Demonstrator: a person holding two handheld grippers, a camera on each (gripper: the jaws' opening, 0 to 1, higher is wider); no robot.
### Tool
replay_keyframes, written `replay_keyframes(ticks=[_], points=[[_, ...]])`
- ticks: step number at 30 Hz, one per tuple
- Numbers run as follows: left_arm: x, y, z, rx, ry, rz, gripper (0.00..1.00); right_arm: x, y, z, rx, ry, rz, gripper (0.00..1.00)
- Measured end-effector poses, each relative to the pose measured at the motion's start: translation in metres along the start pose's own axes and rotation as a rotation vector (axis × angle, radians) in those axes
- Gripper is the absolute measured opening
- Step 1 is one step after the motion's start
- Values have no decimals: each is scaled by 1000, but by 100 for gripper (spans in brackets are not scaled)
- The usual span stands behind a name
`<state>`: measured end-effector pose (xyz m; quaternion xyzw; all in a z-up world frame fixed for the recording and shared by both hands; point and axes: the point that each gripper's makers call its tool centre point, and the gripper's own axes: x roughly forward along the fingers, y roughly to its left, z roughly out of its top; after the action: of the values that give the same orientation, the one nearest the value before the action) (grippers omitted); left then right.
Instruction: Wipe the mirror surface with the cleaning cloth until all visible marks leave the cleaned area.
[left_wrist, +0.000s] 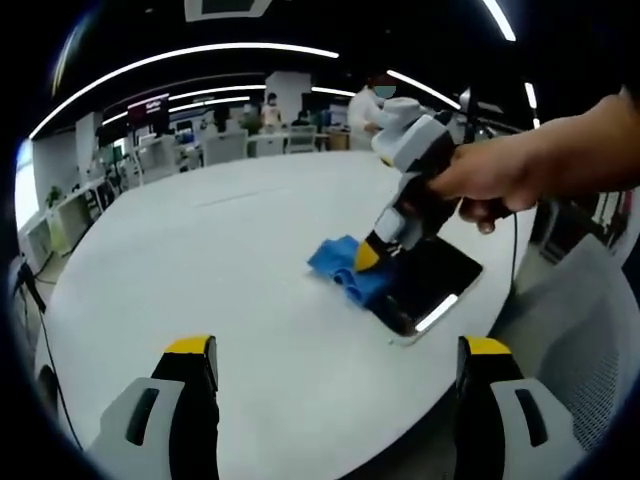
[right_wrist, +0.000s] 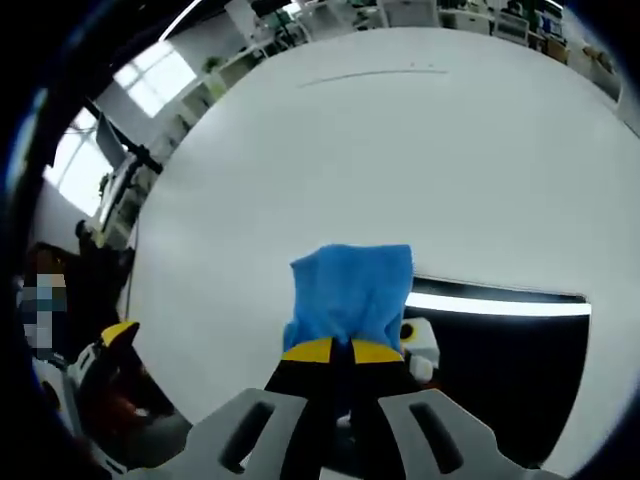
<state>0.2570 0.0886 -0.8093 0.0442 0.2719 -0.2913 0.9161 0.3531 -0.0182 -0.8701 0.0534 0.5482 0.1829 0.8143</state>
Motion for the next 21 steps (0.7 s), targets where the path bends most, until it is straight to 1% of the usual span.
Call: replay_keyframes(ticks=[8, 21], points=[[0, -1, -1, 2, 6, -3, 100, 6, -4, 16, 2, -9, 0, 0], [0, 1, -1, 0, 7, 0, 100, 10, -7, 30, 20, -18, 4, 0]])
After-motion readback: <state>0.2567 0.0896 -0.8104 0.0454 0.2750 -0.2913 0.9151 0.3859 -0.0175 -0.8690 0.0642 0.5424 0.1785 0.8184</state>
